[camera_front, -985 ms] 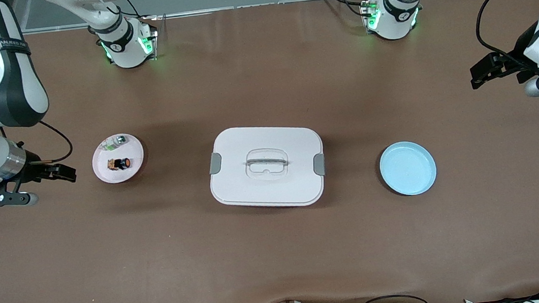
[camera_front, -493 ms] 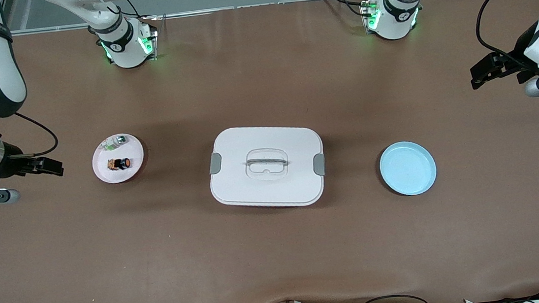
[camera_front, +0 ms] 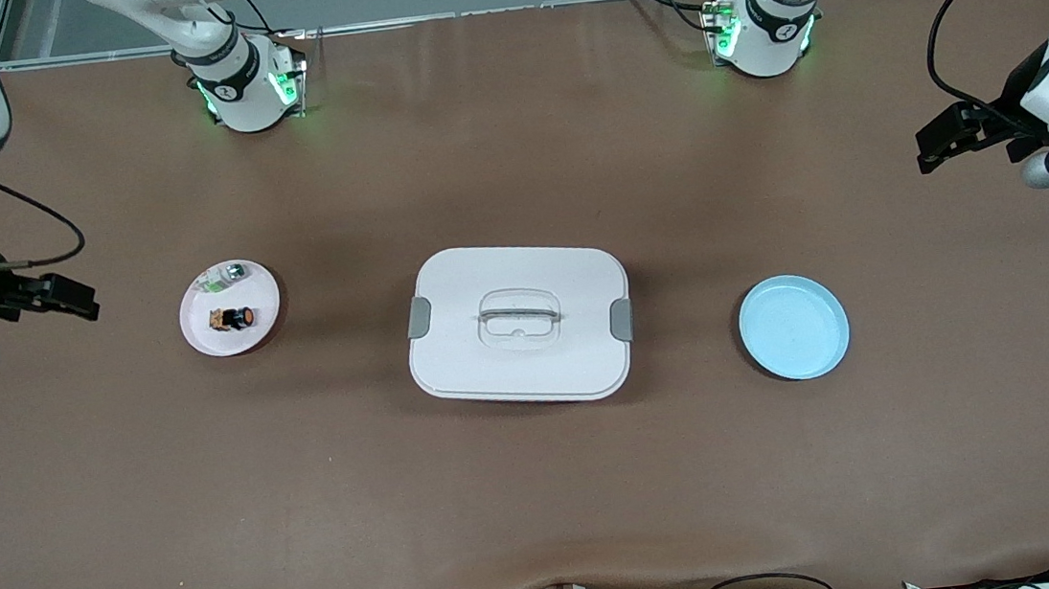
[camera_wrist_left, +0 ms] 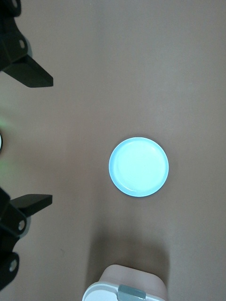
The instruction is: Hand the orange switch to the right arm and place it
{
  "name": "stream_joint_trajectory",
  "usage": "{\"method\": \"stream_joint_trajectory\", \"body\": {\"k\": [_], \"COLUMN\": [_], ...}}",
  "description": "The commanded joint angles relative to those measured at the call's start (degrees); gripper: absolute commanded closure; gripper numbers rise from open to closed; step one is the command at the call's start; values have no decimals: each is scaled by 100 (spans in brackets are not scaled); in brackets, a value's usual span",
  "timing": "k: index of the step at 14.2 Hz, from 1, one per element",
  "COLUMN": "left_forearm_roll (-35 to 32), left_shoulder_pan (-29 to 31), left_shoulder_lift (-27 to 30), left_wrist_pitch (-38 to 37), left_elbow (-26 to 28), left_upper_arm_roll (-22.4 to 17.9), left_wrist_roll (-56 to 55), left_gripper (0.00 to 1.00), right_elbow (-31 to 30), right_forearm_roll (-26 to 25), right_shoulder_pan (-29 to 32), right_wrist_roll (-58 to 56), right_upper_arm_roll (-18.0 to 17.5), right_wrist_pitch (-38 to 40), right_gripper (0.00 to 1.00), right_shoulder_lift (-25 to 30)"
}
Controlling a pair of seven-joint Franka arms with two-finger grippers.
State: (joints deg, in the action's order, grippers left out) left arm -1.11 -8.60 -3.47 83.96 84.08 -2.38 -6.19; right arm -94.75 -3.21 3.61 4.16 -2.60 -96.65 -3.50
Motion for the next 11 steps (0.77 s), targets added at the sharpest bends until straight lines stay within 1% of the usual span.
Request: {"method": "stream_joint_trajectory", "body": {"k": [1,2,4,7,11], "left_forearm_roll": [23,5,-12,-4,-4], "left_shoulder_pan": [-19,-45,-89,-10,8], "left_shoulder_lift": [-57,-66,-66,-22,-22], "left_wrist_pitch": [-37,-37,-37,-37,-46], "left_elbow": [-129,-129,-129,-129,-129], "left_upper_arm_roll": [-43,-43,-52,-60,-131], "left_wrist_roll": [39,39,13,22,48], "left_gripper": [0,0,0,0,0], "right_elbow": [-219,-263,-386,-431,-378], "right_forearm_roll": [110,118,355,364,373], "right_shoulder_pan": [-115,-115,-89,-98,-36], "right_wrist_roll": [67,67,-20,-99,-495], "right_upper_arm_roll": [93,128,233,234,243], "right_wrist_pitch": [76,76,50,67,58], "right_gripper": [0,0,0,0,0], "right_shoulder_lift": [384,437,586,780,789]}}
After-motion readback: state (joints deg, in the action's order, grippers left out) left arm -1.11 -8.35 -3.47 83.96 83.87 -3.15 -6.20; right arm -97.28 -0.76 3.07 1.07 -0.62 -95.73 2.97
